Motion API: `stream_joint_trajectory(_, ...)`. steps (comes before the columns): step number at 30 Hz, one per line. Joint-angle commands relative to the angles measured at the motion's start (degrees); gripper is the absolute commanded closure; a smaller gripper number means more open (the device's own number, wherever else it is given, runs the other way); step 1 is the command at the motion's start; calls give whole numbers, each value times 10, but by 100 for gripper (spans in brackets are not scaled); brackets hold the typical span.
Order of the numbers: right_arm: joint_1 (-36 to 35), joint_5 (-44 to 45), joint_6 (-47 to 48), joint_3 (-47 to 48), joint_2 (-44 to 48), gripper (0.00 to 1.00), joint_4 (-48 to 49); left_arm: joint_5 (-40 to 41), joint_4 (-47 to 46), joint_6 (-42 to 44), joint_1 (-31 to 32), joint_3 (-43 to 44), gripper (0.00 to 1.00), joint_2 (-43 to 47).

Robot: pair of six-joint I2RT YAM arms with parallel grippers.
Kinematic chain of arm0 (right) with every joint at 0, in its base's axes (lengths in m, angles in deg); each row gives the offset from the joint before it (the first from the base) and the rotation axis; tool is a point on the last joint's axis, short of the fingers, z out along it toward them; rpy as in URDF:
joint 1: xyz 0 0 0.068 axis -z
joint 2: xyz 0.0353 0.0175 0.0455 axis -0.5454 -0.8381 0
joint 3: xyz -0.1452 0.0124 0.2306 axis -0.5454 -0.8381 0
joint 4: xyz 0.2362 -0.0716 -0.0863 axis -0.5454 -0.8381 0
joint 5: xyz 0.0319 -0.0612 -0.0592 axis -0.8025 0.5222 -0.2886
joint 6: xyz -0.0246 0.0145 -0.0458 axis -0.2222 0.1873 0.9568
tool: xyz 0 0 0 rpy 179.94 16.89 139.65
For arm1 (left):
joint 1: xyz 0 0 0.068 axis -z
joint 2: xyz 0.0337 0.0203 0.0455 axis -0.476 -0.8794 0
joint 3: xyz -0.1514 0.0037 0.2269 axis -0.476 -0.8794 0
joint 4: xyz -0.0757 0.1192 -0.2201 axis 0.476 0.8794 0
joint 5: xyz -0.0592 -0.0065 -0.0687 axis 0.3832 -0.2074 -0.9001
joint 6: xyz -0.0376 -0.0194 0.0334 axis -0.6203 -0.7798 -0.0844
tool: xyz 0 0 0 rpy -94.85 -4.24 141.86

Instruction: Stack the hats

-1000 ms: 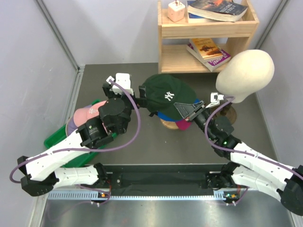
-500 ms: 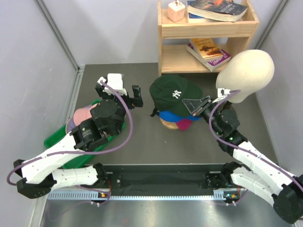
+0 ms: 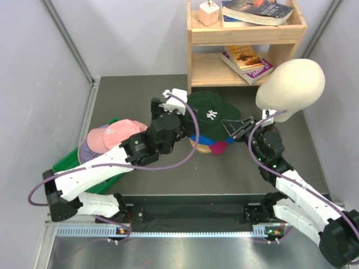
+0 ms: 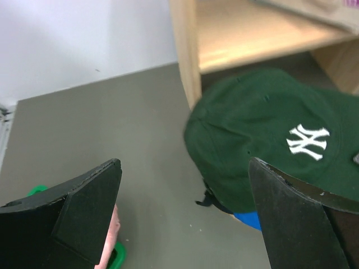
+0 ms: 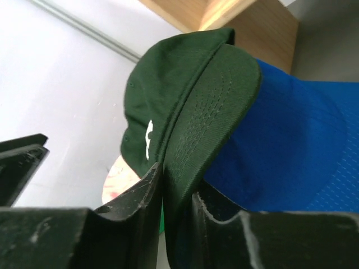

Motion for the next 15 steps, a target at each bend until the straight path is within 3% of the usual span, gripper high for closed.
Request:
stream_joint_trajectory(1, 11, 52, 3, -28, 23, 74, 25, -41, -35, -15, -9, 33, 1, -25)
stream_joint_trajectory(7, 14, 99, 9, -53, 51, 55, 22, -69, -39, -32, -26, 35, 1, -35)
stream_joint_trajectory(9, 14, 110, 9, -58, 60, 54, 18, -75, -37, -36, -31, 36, 1, -36)
stream_joint_trajectory(15, 15, 102, 8, -77, 60, 63, 21, -85, -31, -46, -43, 32, 1, -30)
